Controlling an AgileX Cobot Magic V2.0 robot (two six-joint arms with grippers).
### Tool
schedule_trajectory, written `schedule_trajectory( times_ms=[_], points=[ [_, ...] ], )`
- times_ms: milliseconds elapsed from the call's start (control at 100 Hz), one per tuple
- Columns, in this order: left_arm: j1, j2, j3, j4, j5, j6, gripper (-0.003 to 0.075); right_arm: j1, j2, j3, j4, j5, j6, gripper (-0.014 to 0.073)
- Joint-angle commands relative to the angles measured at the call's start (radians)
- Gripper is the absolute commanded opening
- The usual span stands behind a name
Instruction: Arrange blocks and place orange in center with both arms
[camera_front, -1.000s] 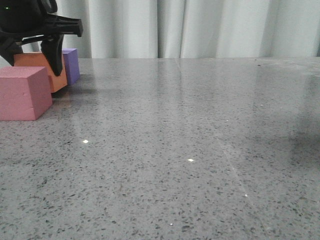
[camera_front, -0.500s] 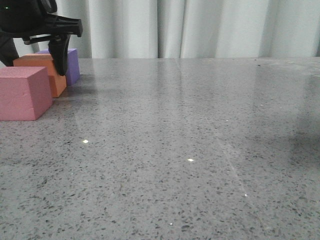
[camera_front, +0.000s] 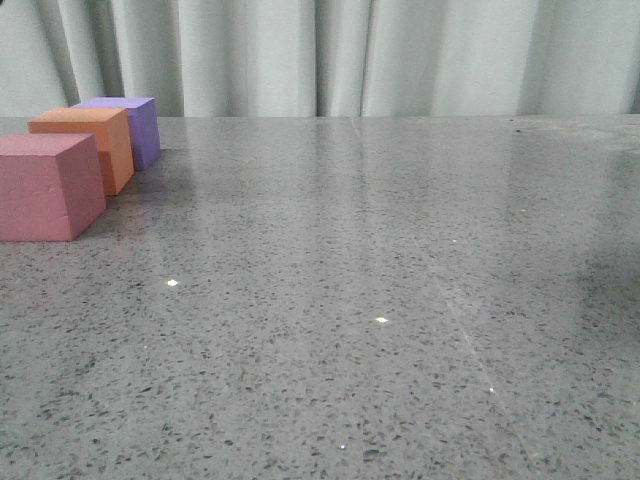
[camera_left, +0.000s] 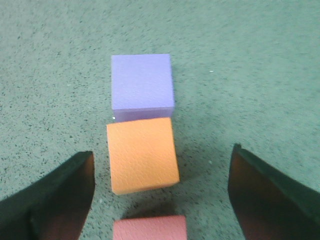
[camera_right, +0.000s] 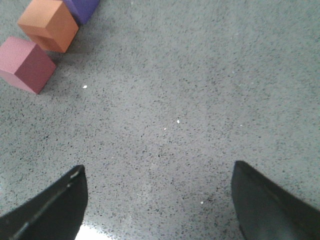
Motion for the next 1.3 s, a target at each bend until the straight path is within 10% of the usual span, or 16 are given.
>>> schedule_trajectory(
  times_ms=[0,230,540,680,1290],
  points=[
    [-0.018,-0.098,0.027,0.019,-0.092,-0.006,0.0533,-0.001,-0.057,0.018,-0.031,-0.098,-0.01,0.059],
    [-0.041,-0.254,0.178,0.019,-0.134,0.0,0.0419,-0.001,-0.183,0.13,-0.083,-0.136,-0.01,0.0545],
    [-0.041,-0.476,0.382,0.013,-0.251,0.031,-0.0018,-0.001,-0.324,0.25,-0.091,-0.251,-0.01,0.0051],
    [-0.041,-0.576,0.486,0.013,-0.315,0.035,-0.0019,-0.001,-0.377,0.303,-0.102,-0.292,-0.01,-0.0128],
    [-0.041,-0.949,0.894,0.016,-0.524,0.038,-0.0019,-0.001,-0.656,0.552,-0.142,-0.438,-0.012,-0.0122]
  ],
)
